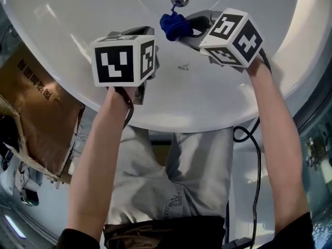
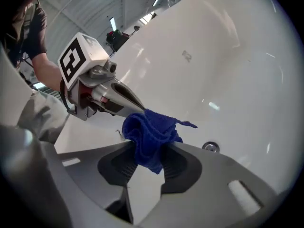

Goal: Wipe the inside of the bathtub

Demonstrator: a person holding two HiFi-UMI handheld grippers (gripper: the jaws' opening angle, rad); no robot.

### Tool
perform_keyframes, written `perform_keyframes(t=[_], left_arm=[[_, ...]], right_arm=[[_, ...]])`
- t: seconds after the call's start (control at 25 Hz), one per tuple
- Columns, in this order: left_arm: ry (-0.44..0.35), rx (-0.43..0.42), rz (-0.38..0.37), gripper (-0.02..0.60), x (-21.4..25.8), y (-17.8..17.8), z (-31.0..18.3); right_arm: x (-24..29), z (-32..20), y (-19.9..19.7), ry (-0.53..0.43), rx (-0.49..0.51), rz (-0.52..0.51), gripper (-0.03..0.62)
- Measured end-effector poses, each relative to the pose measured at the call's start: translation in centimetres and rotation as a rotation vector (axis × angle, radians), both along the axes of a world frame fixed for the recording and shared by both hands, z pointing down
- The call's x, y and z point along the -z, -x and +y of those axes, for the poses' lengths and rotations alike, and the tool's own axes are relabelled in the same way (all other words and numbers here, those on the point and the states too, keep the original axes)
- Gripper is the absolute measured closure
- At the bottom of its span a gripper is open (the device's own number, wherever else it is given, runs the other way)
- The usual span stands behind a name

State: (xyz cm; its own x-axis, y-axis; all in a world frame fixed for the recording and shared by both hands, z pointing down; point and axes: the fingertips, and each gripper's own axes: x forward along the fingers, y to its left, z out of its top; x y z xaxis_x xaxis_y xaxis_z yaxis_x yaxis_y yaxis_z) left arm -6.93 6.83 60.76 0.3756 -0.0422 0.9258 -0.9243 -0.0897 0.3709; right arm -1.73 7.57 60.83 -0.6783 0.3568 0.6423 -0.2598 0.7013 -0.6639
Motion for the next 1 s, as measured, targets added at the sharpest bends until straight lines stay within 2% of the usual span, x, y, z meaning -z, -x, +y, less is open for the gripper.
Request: perform_keyframes(t=[0.16,0.24,0.36,0.48,0.68,1.0], left_arm=[[-0.003,0.032,0.004,0.577,-1.5,-0.1,0.2],[0.000,0.041,0.003,0.577,-2.0,-0.2,0.4],[0.016,0.108,0.002,0.577,-2.7,0.1,1.0],[0.026,0.142,0.014,0.577,-3.1,0.1,1.4],[0.025,0.139,0.036,0.577,-3.6,-0.2,1.5],[0.022,0.146,0.053,0.577,-3.9,-0.1,1.3]], right_arm=[[-3.2,1.4,1.2,-0.012,0.098,0.018,0.465],[-5.5,1.7,1.0,-0.022,0.120,0.075,0.465],[-9.0,2.0,0.5,-0.011,0.134,0.166,0.465],[-12.0,2.2,0.0,0.014,0.115,0.232,0.465],[-16.2,2.0,-0.8,-0.009,0.039,0.341,0.465],[-18.4,3.9,-0.7,0.039,0.078,0.379,0.465]])
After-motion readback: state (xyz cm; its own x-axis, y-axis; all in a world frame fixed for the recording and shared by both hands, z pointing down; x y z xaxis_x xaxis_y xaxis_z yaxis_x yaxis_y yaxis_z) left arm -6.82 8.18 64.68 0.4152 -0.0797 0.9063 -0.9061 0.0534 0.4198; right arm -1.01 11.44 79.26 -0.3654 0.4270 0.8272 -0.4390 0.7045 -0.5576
